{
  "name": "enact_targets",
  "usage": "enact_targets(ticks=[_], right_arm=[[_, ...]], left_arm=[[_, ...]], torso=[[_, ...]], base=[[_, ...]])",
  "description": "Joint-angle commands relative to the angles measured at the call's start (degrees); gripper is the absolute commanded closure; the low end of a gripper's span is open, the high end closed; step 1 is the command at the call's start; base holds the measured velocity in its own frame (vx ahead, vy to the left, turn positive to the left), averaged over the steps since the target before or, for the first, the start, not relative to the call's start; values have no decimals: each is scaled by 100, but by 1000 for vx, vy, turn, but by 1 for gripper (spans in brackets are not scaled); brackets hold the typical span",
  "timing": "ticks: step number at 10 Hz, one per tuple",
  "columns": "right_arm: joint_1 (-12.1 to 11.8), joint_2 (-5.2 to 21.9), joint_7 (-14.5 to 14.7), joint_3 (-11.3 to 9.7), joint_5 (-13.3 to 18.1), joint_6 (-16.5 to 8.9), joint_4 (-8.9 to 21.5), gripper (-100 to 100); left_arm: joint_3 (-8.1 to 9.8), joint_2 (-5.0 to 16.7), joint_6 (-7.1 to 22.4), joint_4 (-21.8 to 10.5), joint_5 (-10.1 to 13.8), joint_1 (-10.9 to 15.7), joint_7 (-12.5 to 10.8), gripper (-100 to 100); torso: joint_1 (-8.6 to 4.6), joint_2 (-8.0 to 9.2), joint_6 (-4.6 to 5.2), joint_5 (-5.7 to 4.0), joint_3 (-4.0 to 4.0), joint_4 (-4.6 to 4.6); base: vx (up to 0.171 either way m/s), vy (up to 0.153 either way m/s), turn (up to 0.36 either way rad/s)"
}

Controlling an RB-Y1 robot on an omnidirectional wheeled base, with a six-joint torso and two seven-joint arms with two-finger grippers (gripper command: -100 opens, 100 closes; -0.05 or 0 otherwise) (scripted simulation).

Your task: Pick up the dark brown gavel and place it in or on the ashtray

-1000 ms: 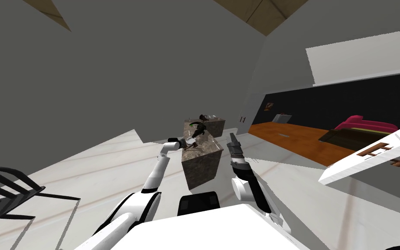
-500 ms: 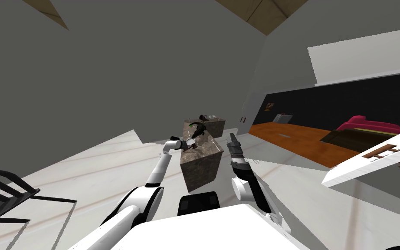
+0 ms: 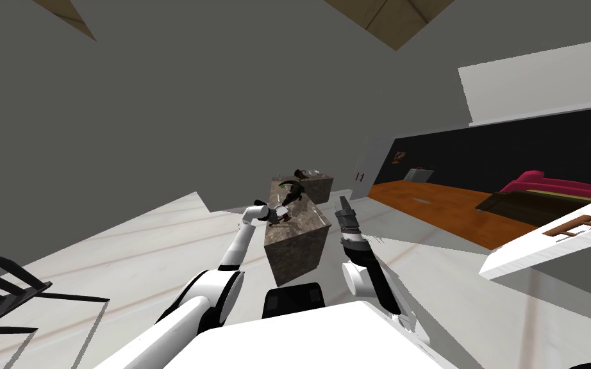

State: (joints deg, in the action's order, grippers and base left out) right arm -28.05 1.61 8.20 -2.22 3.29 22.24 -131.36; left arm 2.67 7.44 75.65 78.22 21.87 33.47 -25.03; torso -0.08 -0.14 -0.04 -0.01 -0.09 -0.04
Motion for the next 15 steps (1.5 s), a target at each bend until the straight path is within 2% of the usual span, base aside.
enact_targets(ticks=[1,4,5,6,7,8,10,11,12,15], right_arm=[[0,0,0,0,0,0,0,0],[0,0,0,0,0,0,0,0],[0,0,0,0,0,0,0,0],[0,0,0,0,0,0,0,0],[0,0,0,0,0,0,0,0],[0,0,0,0,0,0,0,0],[0,0,0,0,0,0,0,0],[0,0,0,0,0,0,0,0],[0,0,0,0,0,0,0,0],[0,0,0,0,0,0,0,0]], left_arm=[[12,-35,261,-140,14,101,25,-100],[42,-98,698,-392,49,278,83,-100],[47,-110,771,-434,54,307,94,-100],[38,-106,712,-379,45,268,79,-100],[39,-107,734,-385,47,272,84,0],[32,-141,548,-517,19,215,137,-100],[25,-175,363,-651,-10,158,191,-100],[28,-162,447,-597,2,177,168,-100],[28,-163,422,-608,1,176,176,100],[29,-164,426,-607,3,177,174,100]], torso=[[0,0,0,0,0,0],[-8,-9,1,-2,-5,-2],[-7,-5,0,-1,-3,-1],[-3,1,0,-1,1,0],[3,8,0,1,4,2],[6,12,0,1,7,3],[2,5,0,1,3,1],[2,1,0,1,0,0],[5,6,-1,1,3,1],[9,10,0,2,5,1]], base=[[34,-17,5],[56,-35,6],[26,-23,4],[9,-9,1],[0,0,0],[18,-12,-25],[36,-16,-19],[19,-7,-2],[0,0,0],[0,0,0]])
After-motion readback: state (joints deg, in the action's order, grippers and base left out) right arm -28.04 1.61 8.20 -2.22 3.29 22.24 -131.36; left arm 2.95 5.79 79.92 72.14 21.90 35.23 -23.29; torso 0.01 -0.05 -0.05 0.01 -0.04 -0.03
